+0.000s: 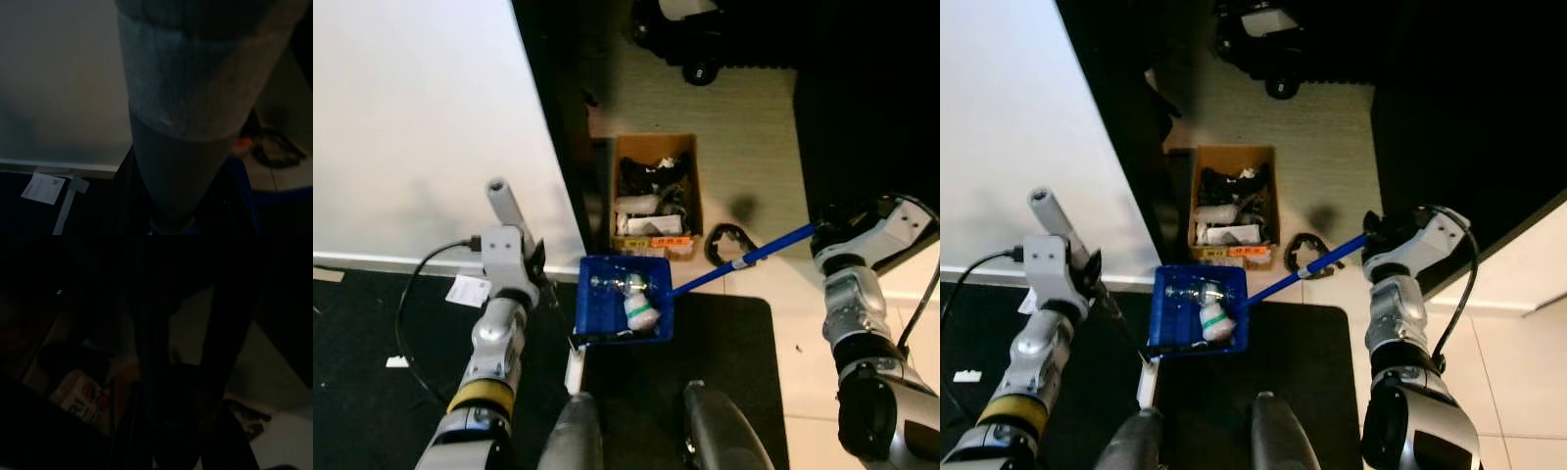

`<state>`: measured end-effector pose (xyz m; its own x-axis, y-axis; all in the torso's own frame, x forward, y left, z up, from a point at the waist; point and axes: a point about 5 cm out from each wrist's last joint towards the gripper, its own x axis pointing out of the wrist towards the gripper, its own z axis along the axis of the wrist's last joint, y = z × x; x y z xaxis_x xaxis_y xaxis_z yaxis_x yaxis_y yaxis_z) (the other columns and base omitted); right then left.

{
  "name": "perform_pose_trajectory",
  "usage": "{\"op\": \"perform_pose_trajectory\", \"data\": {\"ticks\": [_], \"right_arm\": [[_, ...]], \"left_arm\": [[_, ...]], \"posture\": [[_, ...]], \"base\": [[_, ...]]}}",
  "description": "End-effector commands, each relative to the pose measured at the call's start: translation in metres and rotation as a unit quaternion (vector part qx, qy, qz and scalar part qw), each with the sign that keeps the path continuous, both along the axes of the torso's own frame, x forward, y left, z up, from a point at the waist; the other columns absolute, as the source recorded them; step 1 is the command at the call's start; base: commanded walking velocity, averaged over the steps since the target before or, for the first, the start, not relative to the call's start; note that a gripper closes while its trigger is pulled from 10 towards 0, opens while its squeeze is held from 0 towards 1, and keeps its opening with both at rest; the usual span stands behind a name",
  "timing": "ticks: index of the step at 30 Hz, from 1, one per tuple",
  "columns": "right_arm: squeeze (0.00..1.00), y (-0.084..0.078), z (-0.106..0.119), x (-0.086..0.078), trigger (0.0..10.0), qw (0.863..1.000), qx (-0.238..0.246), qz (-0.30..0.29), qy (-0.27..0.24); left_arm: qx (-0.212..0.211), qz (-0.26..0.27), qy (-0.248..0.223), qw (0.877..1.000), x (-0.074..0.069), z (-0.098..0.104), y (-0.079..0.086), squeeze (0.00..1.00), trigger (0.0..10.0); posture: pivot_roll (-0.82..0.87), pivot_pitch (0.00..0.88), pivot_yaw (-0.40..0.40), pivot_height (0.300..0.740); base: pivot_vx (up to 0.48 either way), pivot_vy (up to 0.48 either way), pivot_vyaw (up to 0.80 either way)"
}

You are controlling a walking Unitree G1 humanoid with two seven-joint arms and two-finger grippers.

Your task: Sweep floor

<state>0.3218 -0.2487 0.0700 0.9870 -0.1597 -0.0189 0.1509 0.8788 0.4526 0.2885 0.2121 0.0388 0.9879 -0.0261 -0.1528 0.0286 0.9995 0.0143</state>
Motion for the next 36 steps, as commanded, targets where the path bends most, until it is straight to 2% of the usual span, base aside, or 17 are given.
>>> {"op": "perform_pose_trajectory", "data": {"ticks": [1,17,22,36], "right_arm": [[0.0,0.0068,0.0041,0.0042,10.0,1.0,0.009,0.012,-0.013],[0.0,0.0085,0.0084,0.008,10.0,0.999,0.019,0.017,-0.021],[0.0,0.0083,0.0085,0.0079,10.0,1.0,0.017,0.016,-0.021],[0.0,0.0119,0.0089,0.009,10.0,0.999,0.018,0.023,-0.021]], "left_arm": [[0.008,0.009,-0.002,1.0,-0.0022,0.0003,0.0069,0.0,10.0],[0.007,0.019,-0.001,1.0,-0.0023,-0.0003,0.0093,0.0,10.0],[0.0,0.031,0.013,0.999,-0.0027,-0.0039,0.0095,0.0,10.0],[0.004,0.038,0.013,0.999,-0.0026,-0.0038,0.0104,0.0,10.0]], "posture": [[0.01,0.075,0.001,0.74],[0.0,0.066,-0.004,0.74],[0.0,0.067,-0.002,0.74],[0.01,0.077,-0.004,0.74]], "base": [[0.0,0.0,0.8],[0.0,-0.476,0.74],[0.0,0.0,0.0],[0.0,0.0,0.0]]}}
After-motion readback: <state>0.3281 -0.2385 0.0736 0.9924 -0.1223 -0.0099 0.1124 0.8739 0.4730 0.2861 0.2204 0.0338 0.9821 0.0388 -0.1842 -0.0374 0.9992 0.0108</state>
